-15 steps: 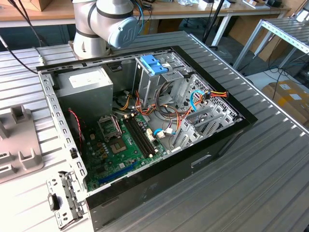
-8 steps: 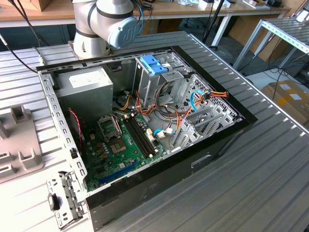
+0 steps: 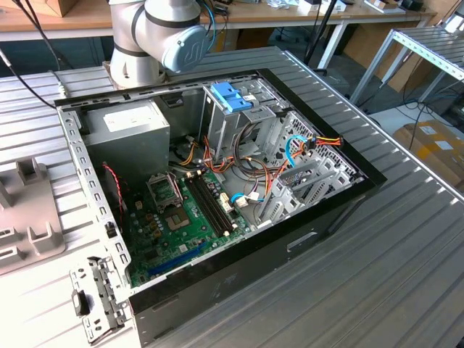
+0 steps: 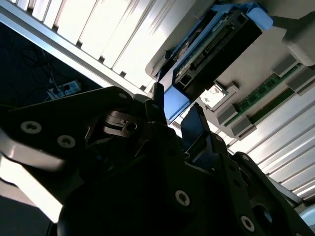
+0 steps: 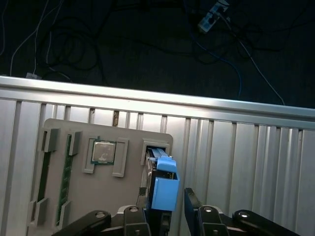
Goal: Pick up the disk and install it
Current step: 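Pick up the disk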
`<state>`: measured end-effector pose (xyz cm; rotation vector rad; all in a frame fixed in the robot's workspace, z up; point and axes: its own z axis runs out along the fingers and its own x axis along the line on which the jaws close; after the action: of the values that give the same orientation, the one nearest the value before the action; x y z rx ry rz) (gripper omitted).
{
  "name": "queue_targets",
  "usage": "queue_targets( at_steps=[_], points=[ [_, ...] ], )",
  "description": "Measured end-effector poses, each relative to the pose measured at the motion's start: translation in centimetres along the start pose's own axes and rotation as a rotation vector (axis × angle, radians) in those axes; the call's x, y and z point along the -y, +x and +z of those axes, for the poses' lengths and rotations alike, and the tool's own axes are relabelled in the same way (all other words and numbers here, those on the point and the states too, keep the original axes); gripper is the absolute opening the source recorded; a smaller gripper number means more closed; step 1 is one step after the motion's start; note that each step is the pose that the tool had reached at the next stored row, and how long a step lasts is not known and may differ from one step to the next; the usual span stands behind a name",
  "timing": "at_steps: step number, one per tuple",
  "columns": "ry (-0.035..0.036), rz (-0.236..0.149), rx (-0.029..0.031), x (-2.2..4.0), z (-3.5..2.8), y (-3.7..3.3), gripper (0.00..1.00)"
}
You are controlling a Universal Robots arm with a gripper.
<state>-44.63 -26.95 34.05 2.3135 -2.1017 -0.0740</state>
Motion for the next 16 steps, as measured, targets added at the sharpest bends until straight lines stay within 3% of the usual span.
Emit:
queue_targets(
  at_steps=[4,16],
  points=[
    [0.0000,0.000,0.0000,0.00,-0.04,0.00,0.56],
    [0.0000,0.000,0.0000,0.03,0.76,0.08,0.56]
  ],
)
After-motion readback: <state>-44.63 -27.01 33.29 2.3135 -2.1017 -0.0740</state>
